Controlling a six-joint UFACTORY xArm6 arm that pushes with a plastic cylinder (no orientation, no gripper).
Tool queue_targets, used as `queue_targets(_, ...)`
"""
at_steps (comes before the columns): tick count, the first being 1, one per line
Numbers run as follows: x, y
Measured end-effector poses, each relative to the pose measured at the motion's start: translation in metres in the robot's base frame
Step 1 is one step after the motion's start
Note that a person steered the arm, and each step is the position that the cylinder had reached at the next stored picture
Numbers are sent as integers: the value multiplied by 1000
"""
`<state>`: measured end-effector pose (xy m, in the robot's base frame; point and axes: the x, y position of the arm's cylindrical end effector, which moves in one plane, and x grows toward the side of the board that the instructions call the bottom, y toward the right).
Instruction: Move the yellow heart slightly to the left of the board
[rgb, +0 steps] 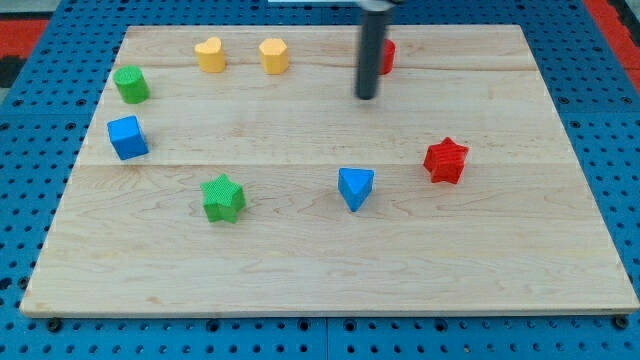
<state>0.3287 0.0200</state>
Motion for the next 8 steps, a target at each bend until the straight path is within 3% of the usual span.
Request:
queue_targets(1, -21, -72)
queue_targets(3, -84, -71)
queue_targets(5, -75, -163)
queue_targets(7, -67, -159)
queue_targets(8, -65, -86)
